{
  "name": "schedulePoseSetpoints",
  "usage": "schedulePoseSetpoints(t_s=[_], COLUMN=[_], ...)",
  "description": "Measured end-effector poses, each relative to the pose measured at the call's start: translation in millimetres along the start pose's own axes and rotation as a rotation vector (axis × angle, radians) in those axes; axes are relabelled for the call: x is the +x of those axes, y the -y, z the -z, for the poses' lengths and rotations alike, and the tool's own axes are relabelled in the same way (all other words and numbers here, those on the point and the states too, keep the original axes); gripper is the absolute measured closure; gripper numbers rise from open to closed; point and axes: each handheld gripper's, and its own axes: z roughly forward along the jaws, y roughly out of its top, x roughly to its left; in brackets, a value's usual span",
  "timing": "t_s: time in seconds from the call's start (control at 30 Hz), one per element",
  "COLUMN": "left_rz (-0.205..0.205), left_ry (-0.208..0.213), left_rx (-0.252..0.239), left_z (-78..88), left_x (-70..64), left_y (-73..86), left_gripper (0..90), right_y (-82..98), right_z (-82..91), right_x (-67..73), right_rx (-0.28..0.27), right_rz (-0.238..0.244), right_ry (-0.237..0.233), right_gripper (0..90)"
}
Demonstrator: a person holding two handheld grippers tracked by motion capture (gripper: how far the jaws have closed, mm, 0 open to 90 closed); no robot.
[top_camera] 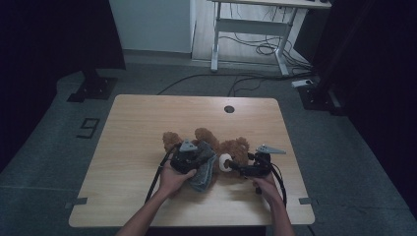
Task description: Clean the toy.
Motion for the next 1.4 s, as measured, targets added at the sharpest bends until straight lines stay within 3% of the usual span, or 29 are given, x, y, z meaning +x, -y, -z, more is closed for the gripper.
schedulePoseSetpoints(t_s=[0.13, 0.3, 0.5, 0.67, 0.9, 1.07, 1.2, 1.3, 1.4], left_rz=[0.001, -0.001, -0.036, -0.079, -0.031, -0.043, -0.075, -0.121, -0.132], left_ry=[0.011, 0.010, -0.033, -0.065, -0.045, -0.038, -0.012, 0.014, 0.060], left_rx=[-0.004, -0.023, -0.063, -0.060, -0.023, -0.025, -0.052, -0.055, -0.029], left_z=[3.2, 6.0, 0.0, -17.2, -38.2, -21.2, -13.3, -19.4, -37.9], left_x=[-0.8, -0.4, 0.6, 7.9, 20.7, 8.6, -10.4, -30.1, -46.1], left_y=[5.0, 10.0, 6.9, -11.6, -38.1, -46.9, -63.5, -81.5, -96.8], left_gripper=[78.1, 77.9, 77.9, 78.2, 78.0, 77.9, 77.8, 77.7, 77.5], right_y=[4.7, 12.3, 13.5, 8.0, 0.2, 2.9, 6.9, 9.7, 12.7], right_z=[-1.6, 3.3, 5.0, 3.9, 2.6, 6.1, 9.6, 13.1, 14.3], right_x=[0.8, 0.6, 4.2, 5.1, -6.7, -6.8, -4.7, 1.0, 3.1], right_rx=[0.015, 0.001, -0.038, -0.070, -0.109, -0.103, -0.091, -0.074, -0.075], right_rz=[0.017, 0.040, 0.062, 0.071, 0.086, 0.102, 0.103, 0.150, 0.152], right_ry=[-0.041, -0.048, 0.021, 0.103, 0.196, 0.168, 0.144, 0.145, 0.148], right_gripper=[8.1, 33.2, 49.0, 54.8, 57.0, 57.2, 54.5, 51.5, 49.8])
